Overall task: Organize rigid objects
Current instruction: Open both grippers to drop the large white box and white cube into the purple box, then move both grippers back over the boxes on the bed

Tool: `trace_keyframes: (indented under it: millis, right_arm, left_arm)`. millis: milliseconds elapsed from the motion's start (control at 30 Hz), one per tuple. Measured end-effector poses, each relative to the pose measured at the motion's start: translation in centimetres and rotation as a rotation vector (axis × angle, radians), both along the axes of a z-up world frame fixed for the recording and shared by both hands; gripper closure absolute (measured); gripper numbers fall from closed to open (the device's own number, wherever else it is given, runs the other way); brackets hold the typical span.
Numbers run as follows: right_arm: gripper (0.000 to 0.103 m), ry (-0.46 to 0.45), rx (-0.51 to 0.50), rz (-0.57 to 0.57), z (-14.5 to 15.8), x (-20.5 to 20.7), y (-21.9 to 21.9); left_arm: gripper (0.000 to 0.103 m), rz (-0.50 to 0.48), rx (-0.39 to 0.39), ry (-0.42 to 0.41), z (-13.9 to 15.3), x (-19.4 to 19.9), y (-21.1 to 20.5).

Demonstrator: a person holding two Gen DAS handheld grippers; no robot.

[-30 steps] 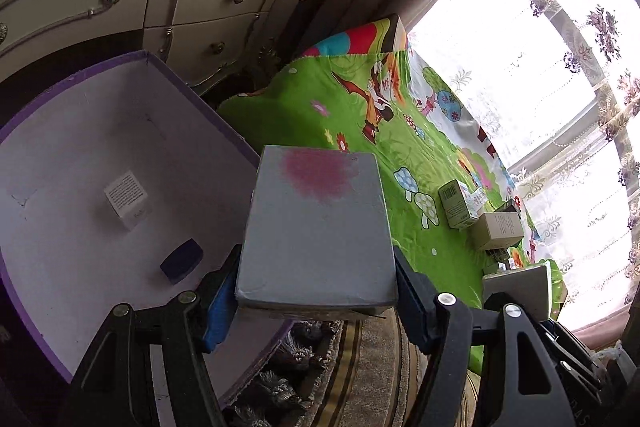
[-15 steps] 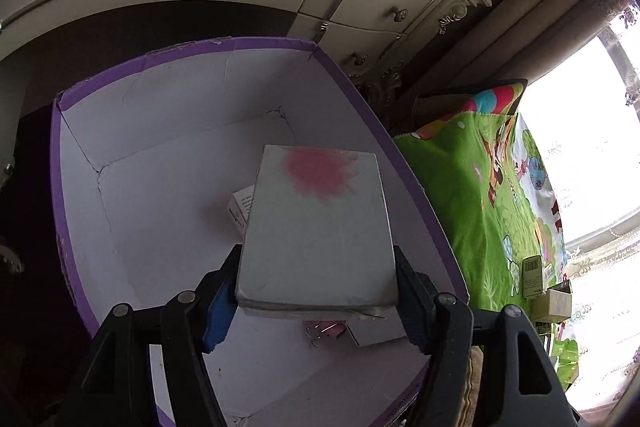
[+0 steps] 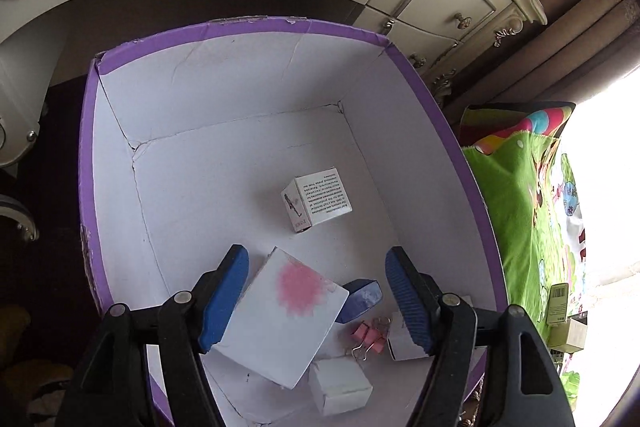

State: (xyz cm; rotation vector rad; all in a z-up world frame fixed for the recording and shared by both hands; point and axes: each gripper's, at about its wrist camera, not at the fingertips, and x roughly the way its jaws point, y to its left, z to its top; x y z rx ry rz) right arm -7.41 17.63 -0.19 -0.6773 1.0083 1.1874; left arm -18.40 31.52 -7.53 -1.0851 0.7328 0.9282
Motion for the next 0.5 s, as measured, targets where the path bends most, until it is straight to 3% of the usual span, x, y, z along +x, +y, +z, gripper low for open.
trace_keyframes:
  millis: [200,500]
  right_arm:
    - [0.032,-0.089,0.018,0.007,1.2,1.9,0.1]
    - [0.029,-0.165,0.083,-0.134,2.7,8.3,-1.3]
  left_arm:
    - [0.028,-0.011,0.027,0.003,0.6,0.6,-0.4]
    - [0.027,-0.035,0.033,0.015,1.9,3.1,-0.9]
